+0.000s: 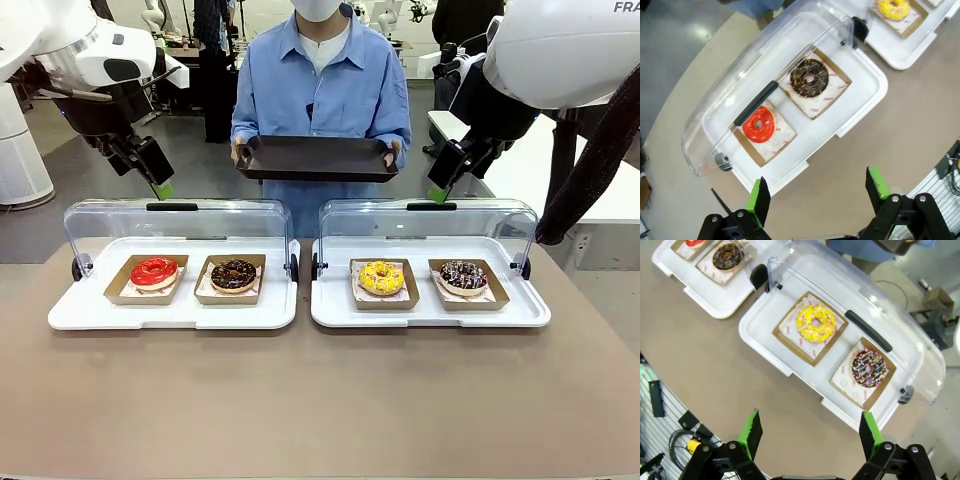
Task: Provide the desired donut to the person.
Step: Pick up and lift the Paper togo box containing the Donut pointed at by the person.
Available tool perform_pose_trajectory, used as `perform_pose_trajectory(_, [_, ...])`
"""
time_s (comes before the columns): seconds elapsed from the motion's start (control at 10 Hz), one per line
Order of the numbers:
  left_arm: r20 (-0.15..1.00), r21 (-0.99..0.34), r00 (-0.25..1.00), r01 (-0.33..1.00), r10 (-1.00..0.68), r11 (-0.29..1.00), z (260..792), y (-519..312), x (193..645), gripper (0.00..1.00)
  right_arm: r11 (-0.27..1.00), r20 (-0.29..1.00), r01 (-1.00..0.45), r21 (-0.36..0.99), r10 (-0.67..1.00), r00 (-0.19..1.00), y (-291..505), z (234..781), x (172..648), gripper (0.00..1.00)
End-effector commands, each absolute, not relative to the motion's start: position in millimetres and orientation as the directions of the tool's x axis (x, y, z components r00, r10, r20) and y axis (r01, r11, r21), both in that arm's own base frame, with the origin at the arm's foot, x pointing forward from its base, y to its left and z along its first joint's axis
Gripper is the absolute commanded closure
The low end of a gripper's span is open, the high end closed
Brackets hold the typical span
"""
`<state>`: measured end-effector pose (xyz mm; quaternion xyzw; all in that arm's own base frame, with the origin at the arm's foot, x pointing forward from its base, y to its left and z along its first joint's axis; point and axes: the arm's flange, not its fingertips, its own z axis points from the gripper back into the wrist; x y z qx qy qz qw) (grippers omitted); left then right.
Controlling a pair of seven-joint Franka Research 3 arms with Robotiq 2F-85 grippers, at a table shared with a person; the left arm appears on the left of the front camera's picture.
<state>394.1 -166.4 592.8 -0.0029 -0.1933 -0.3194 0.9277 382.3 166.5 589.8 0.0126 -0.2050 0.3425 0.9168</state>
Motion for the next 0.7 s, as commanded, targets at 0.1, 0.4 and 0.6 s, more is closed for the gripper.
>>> perform_pose_trajectory(0.1, [0.463, -0.27, 0.627, 0.773, -0.627, 0.574, 607.3, -102.1, 407.3, 0.0, 0.573, 0.449, -0.801, 0.177, 0.677, 0.583, 100.6, 579.7, 408.9, 0.0])
perform_pose_trajectory(0.4, [0.642, -0.348, 0.404, 0.911, -0.652, 0.222, 617.8, -39.5, 401.1, 0.0, 0.375, 0.617, -0.876, 0.304, 0.623, 0.481, 37.7, 569.0, 419.7, 0.0])
perform_pose_trajectory(0.6, [0.693, -0.247, 0.268, 0.96, -0.67, 0.129, 612.7, 8.0, 395.5, 0.0, 0.345, 0.673, -0.875, 0.339, 0.561, 0.482, -2.5, 561.8, 422.1, 0.0])
